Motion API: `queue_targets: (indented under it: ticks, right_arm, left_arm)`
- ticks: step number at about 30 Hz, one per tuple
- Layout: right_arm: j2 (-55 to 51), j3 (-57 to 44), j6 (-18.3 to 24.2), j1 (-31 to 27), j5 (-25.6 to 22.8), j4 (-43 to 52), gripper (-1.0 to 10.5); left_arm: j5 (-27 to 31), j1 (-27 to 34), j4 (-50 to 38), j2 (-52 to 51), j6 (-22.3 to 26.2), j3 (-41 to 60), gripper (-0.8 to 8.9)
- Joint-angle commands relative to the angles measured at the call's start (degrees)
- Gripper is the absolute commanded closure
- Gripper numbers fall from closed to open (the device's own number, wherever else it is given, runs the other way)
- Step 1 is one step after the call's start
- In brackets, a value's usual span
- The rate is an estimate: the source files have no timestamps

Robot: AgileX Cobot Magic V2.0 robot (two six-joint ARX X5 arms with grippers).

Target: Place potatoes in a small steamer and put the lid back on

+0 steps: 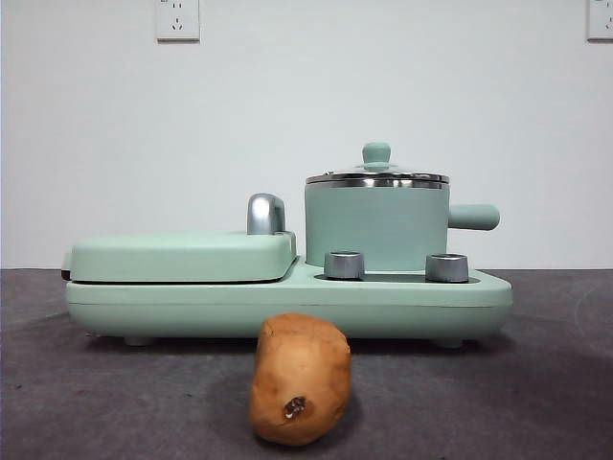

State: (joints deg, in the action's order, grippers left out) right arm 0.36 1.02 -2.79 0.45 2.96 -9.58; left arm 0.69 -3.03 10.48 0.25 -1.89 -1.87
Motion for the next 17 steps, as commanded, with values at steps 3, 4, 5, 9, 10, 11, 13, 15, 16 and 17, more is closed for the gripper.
queue_targets:
  ticks: [3,4,5,9,10,11,13,15,16,17]
  right_arm:
    - [-0.2,-0.3,0.2,0.1,0.1,0.6,9.3]
    - [-0.2,-0.3,0.2,0.1,0.1,0.6,9.3]
    - [-0.2,-0.3,0.2,0.1,0.1,0.7,9.3]
    - [-0.2,-0.3,0.1,0.1,0.2,1.6,9.3]
    - [-0.2,-0.3,-0.3,0.2,0.2,1.6,9.3]
    - [-0.2,-0.3,-0.8,0.2,0.2,1.6,9.3]
    - [-0.2,-0.3,-3.4,0.1,0.3,1.6,9.3]
    - [-0.2,-0.2,-7.2,0.1,1.2,2.2,9.3]
    - [-0.2,-0.1,-8.5,0.2,2.2,2.4,9.3]
    - [-0.2,0.2,-9.5,0.2,2.8,2.3,9.3]
  left_arm:
    - [-0.3,-0.1,0.3,-0.1,0.8,1.1,8.08]
    - [-0.3,-0.1,0.3,-0.1,0.8,1.1,8.08]
    - [-0.3,-0.1,0.3,-0.1,0.8,1.1,8.08]
    - [-0.3,-0.1,0.2,-0.1,0.4,1.1,8.08]
    - [-0.3,-0.1,0.2,-0.1,-0.5,1.1,8.08]
    - [-0.3,-0.1,0.2,-0.1,-1.0,1.1,8.08]
    - [-0.3,-0.1,0.0,-0.1,-3.2,1.1,8.08]
    - [-0.3,-0.1,-0.3,-0.1,-6.9,1.1,8.08]
    - [-0.3,-0.1,-0.8,-0.1,-8.7,1.1,8.08]
    - [-0.3,-0.1,-1.2,-0.1,-10.2,1.1,8.08]
